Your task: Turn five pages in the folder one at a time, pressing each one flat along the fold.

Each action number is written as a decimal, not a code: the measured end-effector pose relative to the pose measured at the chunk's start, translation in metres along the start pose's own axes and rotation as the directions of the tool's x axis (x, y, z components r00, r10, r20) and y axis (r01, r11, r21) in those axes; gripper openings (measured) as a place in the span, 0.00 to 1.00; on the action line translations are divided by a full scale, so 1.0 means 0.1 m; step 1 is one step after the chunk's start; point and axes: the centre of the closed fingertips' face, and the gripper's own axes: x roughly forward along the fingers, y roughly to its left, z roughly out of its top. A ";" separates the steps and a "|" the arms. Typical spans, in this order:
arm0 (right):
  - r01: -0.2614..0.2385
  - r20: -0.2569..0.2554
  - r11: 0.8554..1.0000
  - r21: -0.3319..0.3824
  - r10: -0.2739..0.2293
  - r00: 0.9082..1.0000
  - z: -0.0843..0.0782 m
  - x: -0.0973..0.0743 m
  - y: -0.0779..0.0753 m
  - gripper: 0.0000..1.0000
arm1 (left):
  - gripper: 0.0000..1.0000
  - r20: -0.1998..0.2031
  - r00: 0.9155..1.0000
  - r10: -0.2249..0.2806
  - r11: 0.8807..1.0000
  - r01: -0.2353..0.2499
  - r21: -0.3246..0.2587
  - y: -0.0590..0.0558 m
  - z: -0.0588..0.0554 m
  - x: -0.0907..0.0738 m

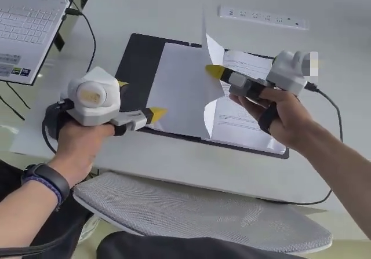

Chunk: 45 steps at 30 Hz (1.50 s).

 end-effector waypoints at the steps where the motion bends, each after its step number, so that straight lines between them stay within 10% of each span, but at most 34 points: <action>1: -0.001 -0.005 1.000 0.004 0.001 1.000 -0.02 0.05 -0.01 0.00 | 0.65 0.001 1.000 0.000 1.000 0.000 -0.004 0.01 0.00 -0.01; 25: 0.027 -0.170 0.997 0.069 -0.015 0.985 -0.61 0.80 -0.36 0.00 | 0.66 0.007 1.000 0.030 0.997 -0.030 -0.067 0.19 -0.18 -0.29; 45: 0.079 -0.265 0.989 0.122 -0.044 0.963 -0.99 1.07 -0.85 0.00 | 0.66 0.003 0.999 0.038 0.994 -0.038 -0.100 0.21 -0.20 -0.33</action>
